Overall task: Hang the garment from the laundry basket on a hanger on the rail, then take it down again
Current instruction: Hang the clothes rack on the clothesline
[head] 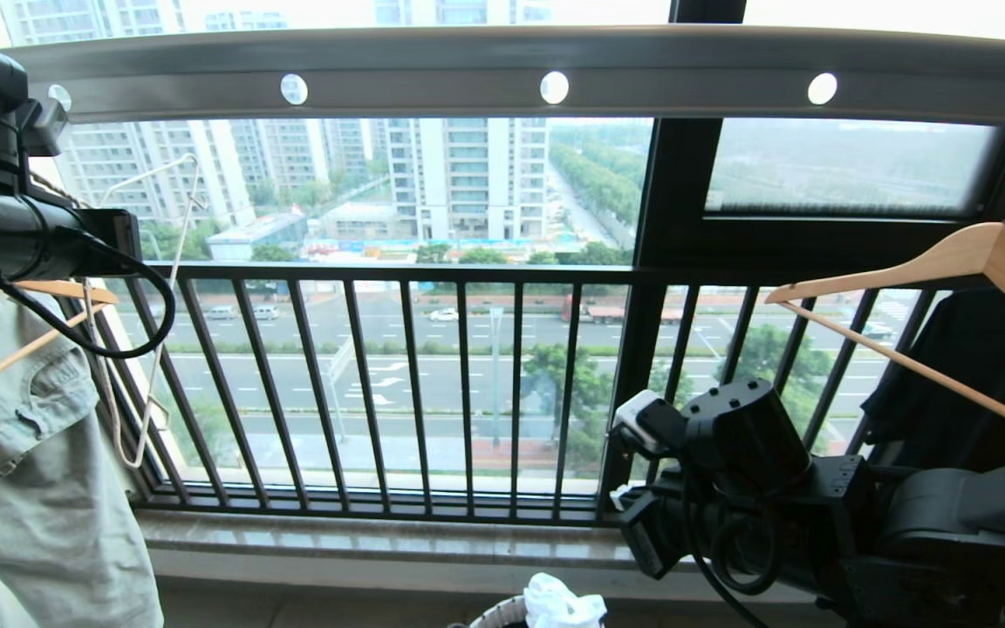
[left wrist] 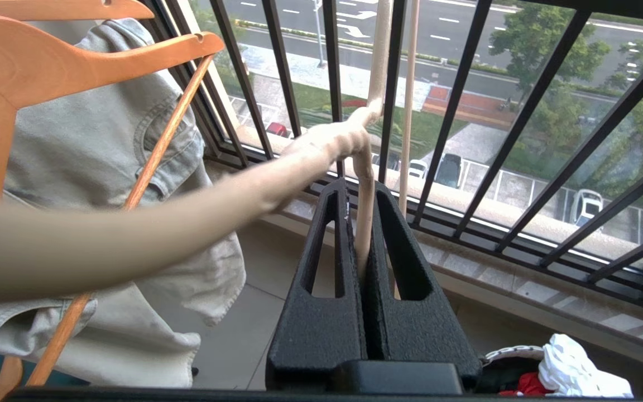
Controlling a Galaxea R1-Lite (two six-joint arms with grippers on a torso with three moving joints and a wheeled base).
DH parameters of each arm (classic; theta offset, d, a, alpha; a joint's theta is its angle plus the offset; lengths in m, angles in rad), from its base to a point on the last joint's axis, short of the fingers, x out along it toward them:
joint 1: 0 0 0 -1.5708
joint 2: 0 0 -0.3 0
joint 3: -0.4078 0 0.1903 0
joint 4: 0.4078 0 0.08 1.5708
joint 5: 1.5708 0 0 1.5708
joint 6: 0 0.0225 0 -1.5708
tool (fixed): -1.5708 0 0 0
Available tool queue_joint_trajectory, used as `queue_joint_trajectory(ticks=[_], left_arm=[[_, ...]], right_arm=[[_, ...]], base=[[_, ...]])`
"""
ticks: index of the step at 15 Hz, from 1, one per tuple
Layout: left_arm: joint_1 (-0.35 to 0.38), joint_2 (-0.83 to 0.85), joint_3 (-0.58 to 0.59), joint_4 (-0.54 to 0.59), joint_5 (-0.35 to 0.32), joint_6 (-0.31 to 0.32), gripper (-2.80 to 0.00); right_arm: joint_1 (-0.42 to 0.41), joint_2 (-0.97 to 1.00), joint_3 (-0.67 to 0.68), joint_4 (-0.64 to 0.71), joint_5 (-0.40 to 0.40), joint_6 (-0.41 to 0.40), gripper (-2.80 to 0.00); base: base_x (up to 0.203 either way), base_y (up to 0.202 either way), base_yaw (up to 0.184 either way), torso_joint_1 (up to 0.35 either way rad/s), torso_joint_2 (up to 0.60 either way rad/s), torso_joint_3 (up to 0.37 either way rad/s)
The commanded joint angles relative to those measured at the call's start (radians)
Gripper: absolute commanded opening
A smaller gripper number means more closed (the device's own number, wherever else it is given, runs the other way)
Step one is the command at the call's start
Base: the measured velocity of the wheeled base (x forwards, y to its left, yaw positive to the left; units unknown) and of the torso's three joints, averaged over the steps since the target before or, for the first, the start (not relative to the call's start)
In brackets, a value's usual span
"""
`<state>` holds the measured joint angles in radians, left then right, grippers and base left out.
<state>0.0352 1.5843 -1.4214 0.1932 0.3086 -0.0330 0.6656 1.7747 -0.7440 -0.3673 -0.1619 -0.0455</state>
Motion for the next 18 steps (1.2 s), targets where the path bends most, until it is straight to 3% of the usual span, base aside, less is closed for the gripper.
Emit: queue_joint_trajectory(ticks=[1,4,12,18], left_arm=[[0.016,0.002,0.002,0.002,-0.069,-0.001,-2.80],[0.032,-0.007,0.008,0.002,-0.175,-0.002,-2.80],[0.023,-0.102,0.043,0.002,-0.191,0.001,-2.80],[0.036,-0.063,0.027,-0.003,-0.191,-0.001,-2.80]], right_arm=[[0.000,0.002,0.000,-0.002,-0.001,-0.002,-2.80],[0.000,0.002,0.001,-0.002,-0.001,-0.002,-2.80],[0.001,0.009,0.001,-0.002,-0.001,-0.002,-2.80],[0.001,0.014,0.002,-0.002,-0.001,-0.002,-2.80]], base=[[0.000,0.000,0.000,0.000,0.00,0.000],[0.000,0.000,0.000,0.000,0.00,0.000],[0.000,0.000,0.000,0.000,0.00,0.000],[0.000,0.000,0.000,0.000,0.00,0.000]])
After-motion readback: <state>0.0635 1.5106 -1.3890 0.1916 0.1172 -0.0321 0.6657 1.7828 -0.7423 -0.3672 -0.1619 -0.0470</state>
